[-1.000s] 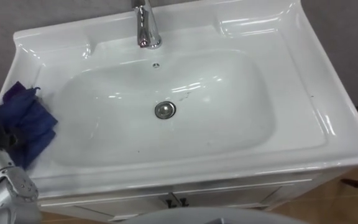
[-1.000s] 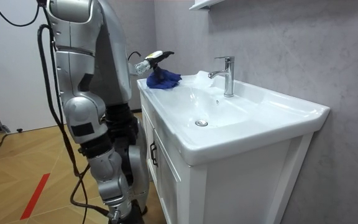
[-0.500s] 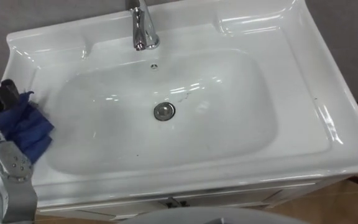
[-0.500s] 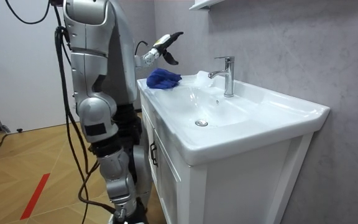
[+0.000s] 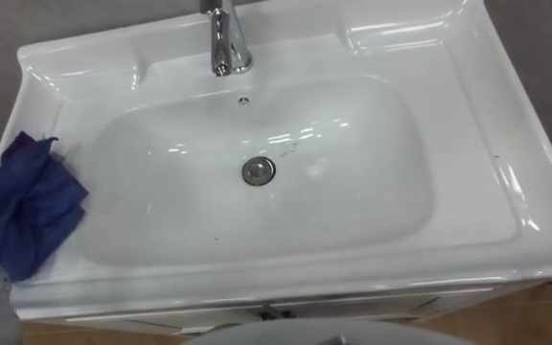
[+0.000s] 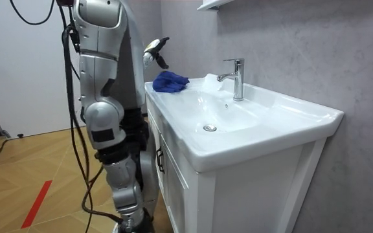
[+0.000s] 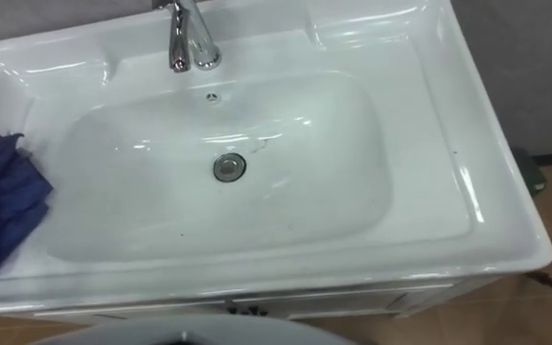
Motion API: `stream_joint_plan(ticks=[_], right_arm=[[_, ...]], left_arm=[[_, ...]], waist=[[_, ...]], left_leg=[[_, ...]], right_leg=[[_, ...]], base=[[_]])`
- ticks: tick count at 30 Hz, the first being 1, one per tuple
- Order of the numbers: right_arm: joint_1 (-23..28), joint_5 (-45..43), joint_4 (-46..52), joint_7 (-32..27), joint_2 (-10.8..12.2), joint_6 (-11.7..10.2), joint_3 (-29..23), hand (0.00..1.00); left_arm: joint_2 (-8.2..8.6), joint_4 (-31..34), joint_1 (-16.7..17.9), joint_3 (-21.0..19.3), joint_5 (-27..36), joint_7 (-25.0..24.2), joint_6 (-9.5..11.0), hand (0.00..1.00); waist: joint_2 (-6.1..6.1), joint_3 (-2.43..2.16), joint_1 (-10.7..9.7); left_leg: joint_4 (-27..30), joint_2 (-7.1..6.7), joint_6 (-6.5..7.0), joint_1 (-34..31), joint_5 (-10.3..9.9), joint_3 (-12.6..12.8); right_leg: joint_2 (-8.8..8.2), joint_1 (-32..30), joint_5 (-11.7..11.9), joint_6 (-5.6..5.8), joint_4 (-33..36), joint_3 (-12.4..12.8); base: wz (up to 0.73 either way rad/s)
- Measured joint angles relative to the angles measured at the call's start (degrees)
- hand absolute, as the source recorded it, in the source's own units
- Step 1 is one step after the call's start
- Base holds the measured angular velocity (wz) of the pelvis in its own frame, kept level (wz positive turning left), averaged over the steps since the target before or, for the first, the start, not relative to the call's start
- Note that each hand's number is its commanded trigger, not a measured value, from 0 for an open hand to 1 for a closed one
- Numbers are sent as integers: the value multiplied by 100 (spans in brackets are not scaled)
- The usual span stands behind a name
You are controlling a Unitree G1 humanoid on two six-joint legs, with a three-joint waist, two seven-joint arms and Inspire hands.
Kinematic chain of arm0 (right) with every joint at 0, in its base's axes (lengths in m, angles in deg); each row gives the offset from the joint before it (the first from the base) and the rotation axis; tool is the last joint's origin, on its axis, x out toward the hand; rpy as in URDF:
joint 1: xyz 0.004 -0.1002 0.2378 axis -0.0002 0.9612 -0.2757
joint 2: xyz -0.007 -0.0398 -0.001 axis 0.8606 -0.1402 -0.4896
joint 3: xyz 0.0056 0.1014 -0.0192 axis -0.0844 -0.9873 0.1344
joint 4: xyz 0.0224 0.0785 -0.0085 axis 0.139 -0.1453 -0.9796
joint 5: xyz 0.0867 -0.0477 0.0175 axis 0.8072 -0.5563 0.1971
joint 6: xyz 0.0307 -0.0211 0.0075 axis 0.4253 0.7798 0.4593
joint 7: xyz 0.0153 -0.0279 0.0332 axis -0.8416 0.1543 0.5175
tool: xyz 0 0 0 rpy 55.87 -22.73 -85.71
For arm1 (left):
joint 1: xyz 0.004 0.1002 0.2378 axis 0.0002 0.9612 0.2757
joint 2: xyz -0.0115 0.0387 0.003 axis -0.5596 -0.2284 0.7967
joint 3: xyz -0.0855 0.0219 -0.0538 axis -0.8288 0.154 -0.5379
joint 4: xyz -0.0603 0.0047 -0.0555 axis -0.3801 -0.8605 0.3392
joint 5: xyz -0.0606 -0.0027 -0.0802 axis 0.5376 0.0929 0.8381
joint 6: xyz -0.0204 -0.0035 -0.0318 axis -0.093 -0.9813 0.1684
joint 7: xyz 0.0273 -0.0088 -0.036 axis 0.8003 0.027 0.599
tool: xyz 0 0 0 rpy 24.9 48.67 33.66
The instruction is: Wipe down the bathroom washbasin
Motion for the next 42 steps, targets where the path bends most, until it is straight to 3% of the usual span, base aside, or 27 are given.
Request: stream_joint_plan(ticks=[6, 10, 13, 20, 30, 39, 42], right_arm=[[-191, -4, 135, 26, -12, -13, -100, 0], [-181, 88, 179, 51, -16, -13, -101, 0], [-163, 103, 170, -12, -32, -13, -113, 0], [-305, 129, 133, 39, -46, 5, -95, 0], [-230, 169, 151, 227, -37, -10, -97, 0], [-250, 319, 155, 179, -24, -17, -94, 0], [-253, 302, 136, 184, 10, -16, -92, 0]], left_arm=[[39, -631, 229, -128, 781, 296, 156, 0], [77, -1126, 460, -328, 1474, 513, 244, 0], [101, -1717, 622, -330, 1920, 714, 400, 0], [141, -2938, 828, -321, 2931, 838, 471, 0], [361, -3756, 871, -229, 3216, 1061, 491, 0], [572, -4760, 876, 517, 3434, 909, 507, 0], [610, -5048, 830, 741, 3430, 674, 483, 0]], waist=[[-15, -2, 136], [-124, -43, 235], [-141, -46, 314], [-157, -36, 333], [-141, -38, 262], [-170, -33, 13], [-261, -46, -63]], left_leg=[[-5, -28, 0, -27, 0, -79], [-8, -55, 0, -35, 0, -239], [8, -107, 1, -26, 0, -368], [37, -175, 39, -93, -4, -599], [29, -209, 53, -84, 5, -634], [4, -215, 53, -34, 5, -595], [2, -220, 53, -26, 5, -584]], right_leg=[[-24, 15, -16, 23, -16, -88], [-42, 48, -24, 36, -34, -192], [-91, 88, -50, 78, -27, -240], [-141, 89, -75, 120, -27, -417], [-181, 90, -89, 147, -3, -417], [-197, 102, -101, 164, 72, -379], [-204, 103, -119, 175, 76, -377]], base=[[9], [12], [14], [15], [0], [-2], [0]])
